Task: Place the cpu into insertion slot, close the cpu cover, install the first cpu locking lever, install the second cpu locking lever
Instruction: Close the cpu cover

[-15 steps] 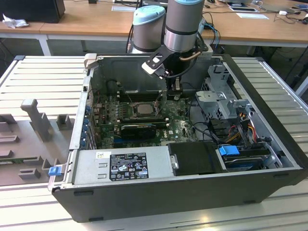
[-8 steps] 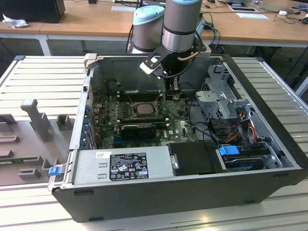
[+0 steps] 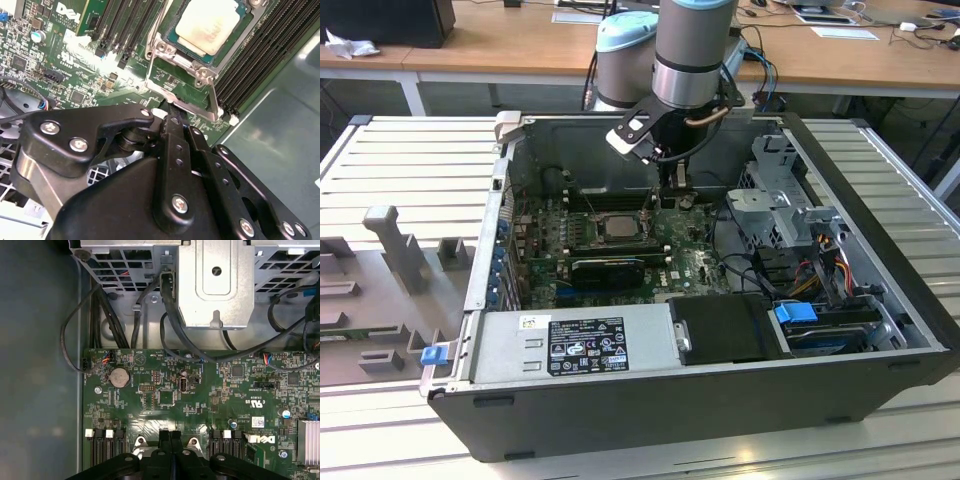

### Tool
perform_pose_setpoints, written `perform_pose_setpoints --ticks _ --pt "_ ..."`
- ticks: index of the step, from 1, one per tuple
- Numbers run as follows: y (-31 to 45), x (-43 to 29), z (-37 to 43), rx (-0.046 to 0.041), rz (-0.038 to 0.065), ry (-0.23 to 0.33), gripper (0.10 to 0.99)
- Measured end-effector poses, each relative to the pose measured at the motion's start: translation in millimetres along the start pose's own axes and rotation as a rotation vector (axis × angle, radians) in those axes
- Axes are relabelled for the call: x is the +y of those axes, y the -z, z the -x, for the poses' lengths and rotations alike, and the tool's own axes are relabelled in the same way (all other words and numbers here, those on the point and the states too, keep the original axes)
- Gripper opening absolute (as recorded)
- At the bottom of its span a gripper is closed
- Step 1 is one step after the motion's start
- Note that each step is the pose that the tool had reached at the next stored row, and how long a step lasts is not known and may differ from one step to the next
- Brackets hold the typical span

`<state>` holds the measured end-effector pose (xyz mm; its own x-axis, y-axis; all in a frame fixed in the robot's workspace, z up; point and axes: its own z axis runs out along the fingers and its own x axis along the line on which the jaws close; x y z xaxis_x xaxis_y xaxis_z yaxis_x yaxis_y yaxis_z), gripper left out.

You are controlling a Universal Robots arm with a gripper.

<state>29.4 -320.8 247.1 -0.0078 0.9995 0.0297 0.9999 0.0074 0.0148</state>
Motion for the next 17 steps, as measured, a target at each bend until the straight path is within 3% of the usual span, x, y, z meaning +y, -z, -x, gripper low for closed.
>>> perform_pose_setpoints --ticks 13,17 --pt "0.7 -5.8 -0.1 -0.0001 0.000 0.000 0.106" --pt "1.9 -16.2 -0.2 0.0005 0.000 0.000 0.106"
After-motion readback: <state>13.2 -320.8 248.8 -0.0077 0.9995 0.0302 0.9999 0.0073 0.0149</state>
